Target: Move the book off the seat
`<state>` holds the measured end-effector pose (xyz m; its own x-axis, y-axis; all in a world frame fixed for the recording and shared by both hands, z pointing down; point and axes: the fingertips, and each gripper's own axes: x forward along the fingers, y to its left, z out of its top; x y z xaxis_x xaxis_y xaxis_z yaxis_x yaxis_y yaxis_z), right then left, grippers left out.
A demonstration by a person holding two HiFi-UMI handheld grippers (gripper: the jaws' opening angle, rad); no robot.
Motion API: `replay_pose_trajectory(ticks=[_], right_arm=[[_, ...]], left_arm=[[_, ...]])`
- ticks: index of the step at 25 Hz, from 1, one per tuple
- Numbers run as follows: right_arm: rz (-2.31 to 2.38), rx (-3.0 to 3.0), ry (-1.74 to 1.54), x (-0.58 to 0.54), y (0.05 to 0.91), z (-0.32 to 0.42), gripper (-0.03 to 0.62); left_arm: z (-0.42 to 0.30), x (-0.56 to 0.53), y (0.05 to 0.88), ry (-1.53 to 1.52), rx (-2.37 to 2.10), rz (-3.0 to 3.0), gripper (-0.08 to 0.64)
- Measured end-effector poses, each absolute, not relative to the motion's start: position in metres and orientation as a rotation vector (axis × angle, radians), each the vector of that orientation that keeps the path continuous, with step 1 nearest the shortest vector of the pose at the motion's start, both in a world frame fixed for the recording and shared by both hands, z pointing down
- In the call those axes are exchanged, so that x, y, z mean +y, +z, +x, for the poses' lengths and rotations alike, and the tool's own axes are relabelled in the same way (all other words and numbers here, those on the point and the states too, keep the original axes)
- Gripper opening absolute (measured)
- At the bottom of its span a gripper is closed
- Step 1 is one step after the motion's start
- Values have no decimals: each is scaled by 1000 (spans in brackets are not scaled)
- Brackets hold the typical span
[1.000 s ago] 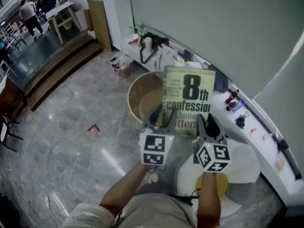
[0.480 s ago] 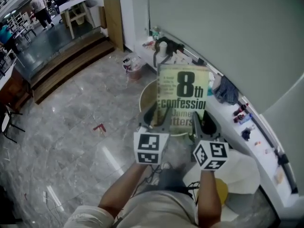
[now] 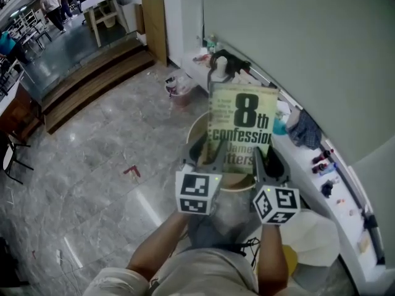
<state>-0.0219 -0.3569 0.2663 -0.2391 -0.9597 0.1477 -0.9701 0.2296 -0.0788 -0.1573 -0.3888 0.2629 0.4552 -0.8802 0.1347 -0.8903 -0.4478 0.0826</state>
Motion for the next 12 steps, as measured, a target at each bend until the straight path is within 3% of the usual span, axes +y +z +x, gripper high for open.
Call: replay_pose_trajectory(ticks=[12], right_arm=[[1972,-2377,374,-488,300,0,144]], left_arm=[[-132,-529,288,188,-1498,2596,193]])
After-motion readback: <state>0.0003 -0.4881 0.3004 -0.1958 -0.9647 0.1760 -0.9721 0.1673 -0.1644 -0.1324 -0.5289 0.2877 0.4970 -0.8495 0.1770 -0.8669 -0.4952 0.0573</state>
